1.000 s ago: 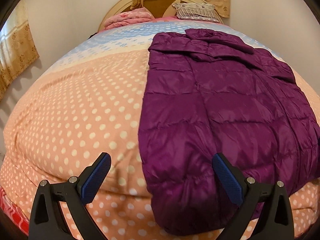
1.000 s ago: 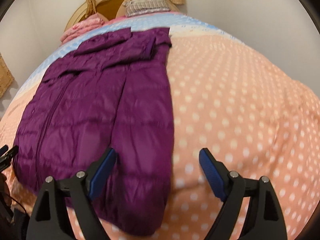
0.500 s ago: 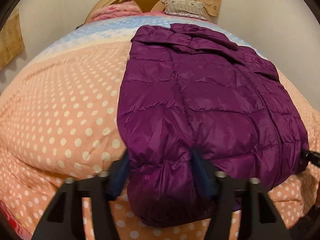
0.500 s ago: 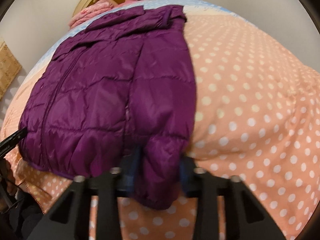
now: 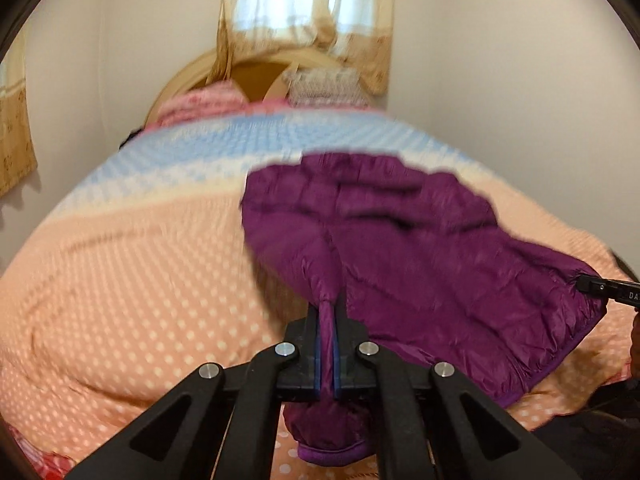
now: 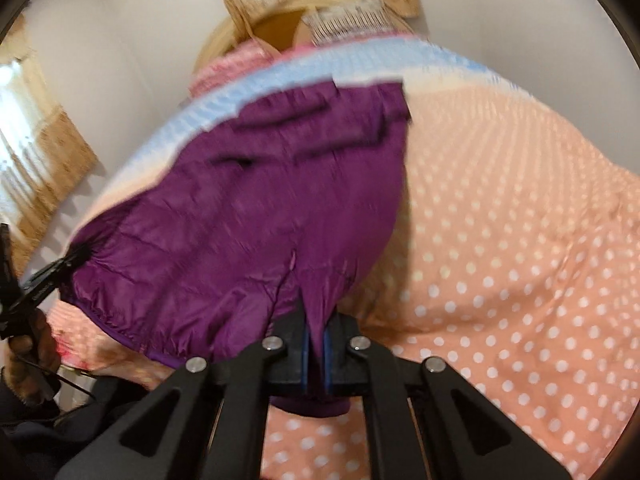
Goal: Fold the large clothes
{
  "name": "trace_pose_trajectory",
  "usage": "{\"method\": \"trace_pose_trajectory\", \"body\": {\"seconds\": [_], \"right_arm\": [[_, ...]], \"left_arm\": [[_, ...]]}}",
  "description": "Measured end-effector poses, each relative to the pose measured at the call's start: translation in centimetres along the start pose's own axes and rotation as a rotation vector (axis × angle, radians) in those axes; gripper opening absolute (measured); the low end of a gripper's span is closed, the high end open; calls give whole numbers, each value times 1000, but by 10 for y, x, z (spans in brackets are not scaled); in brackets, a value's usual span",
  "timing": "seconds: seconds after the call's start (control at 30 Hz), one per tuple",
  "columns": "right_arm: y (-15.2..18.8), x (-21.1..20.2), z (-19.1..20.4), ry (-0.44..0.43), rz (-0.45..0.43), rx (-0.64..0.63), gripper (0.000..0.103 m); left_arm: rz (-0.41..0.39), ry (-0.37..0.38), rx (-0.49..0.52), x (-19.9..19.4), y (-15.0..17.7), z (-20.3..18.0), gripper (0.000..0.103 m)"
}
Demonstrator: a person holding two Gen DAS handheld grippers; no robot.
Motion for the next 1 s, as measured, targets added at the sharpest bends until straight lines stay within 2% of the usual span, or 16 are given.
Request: {"method": "trace_pose_trajectory", "body": {"seconds": [0.2, 0.3, 0.4, 0.43, 0.53, 0.57, 0.67, 0.73, 0.77, 0.8, 0.83, 0.87, 0.9, 0.93, 1.0], "right_arm": [[-15, -88, 27, -118, -146, -33, 6], [-35, -114, 39, -154, -230, -41, 6], [-67, -99, 49, -139, -294, -60, 6], [-79, -87, 50, -130, -305, -53, 6], [-119, -29, 47, -73, -324, -24, 6], [-133, -5, 43, -74, -313, 7, 6], [-159, 39, 29, -53, -287, 77, 6], [-173, 66, 21, -36, -270, 100, 6], [-178, 78, 18, -22, -261, 105, 6], [-179, 82, 14, -15, -255, 110, 6], [-183, 91, 11, -5, -248, 118, 6], [-184, 94, 8, 2, -240, 126, 6], [-188, 104, 3, 7, -226, 137, 6], [-190, 111, -1, 11, -224, 149, 6], [-197, 125, -8, 45, -238, 172, 7]], "left_arm": [[-148, 35, -28, -80, -35, 19, 2], [-197, 19, -16, -94, -53, 29, 2], [-221, -45, 35, -61, -72, 35, 2], [-208, -73, 50, -33, -79, 39, 2], [-182, -108, 59, 31, -87, 53, 3], [-168, -123, 63, 55, -90, 58, 7], [-115, -88, 14, 107, -97, 73, 11], [-116, -89, -24, 122, -102, 85, 18], [-121, -106, -36, 124, -103, 88, 29], [-126, -138, -47, 127, -104, 94, 61], [-134, -214, -63, 127, -105, 100, 79], [-170, -300, -84, 122, -106, 107, 102], [-220, -333, -99, 119, -106, 111, 102], [-227, -340, -104, 124, -107, 113, 102], [-167, -376, -93, 143, -111, 114, 102]]}}
Point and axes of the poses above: each gripper's, at about its wrist camera, not at the fingertips, and x roughly the way its jaws point, z to its left, y to its underside, the point moved 4 cm from there along x, roughly the way its jaws point, and after that the axes turned 14 degrees about x, right-handed, at the moved point
